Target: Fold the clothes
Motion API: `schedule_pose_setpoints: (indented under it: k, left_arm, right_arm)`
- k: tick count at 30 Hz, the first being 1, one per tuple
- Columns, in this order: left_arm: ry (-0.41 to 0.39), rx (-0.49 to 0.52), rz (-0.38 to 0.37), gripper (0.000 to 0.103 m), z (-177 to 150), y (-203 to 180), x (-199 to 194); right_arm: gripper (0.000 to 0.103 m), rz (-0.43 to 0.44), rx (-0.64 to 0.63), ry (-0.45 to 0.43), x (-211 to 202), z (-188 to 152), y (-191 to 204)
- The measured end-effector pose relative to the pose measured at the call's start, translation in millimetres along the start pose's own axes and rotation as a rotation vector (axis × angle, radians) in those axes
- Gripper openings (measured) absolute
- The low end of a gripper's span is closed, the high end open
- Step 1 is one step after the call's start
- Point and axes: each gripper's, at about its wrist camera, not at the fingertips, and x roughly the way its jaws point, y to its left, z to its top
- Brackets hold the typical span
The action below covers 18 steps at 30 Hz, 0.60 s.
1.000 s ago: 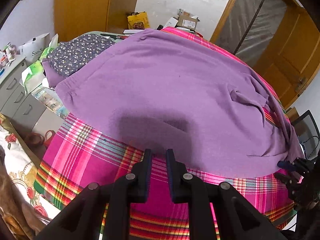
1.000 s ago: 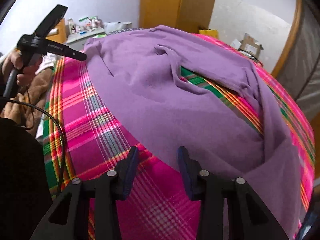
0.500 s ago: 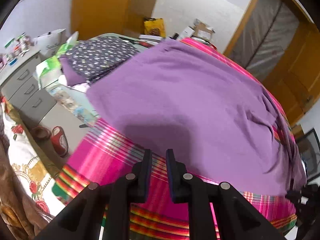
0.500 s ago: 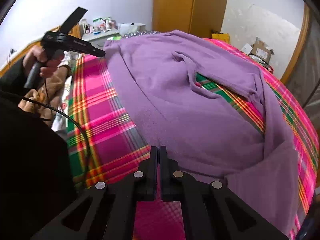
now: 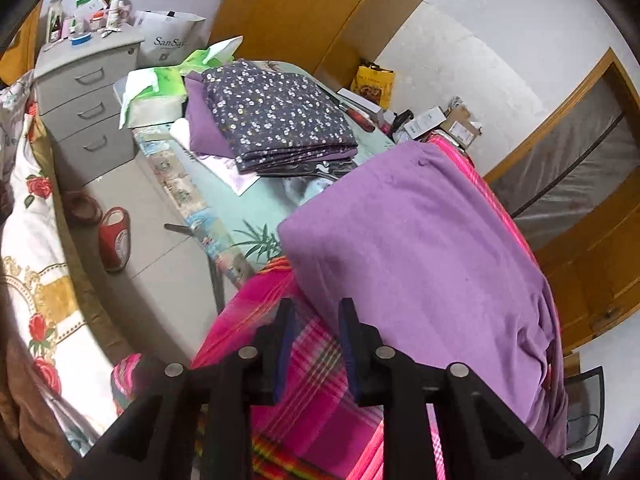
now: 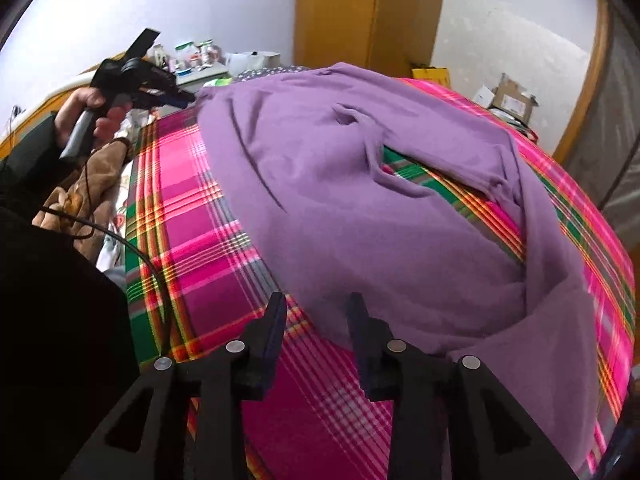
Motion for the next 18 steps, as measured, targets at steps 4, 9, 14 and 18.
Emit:
schedule_pose_setpoints:
  k: [4,9,14,18]
  left_arm:
    - [0.007,-0.010,-0.019,0.024,5,-2,9]
    - [0.000,-0.011,-0.030,0.024,11,-4,16]
    - [-0.017,0.020,-0.027,0.018,11,-10,18]
    - [-0.034,0.030,-0.024,0.002,10,-11,17]
  right_arm:
    - [0.032,0.004,-0.024,0.013,8,2,3]
    - [0.032,0.010,-0.049,0.022,12,2,7]
    - [0.032,-0.001,-0.079,0.027,15,1,9]
    - [0.014,0.003,-0.082,0.019,19,4,7]
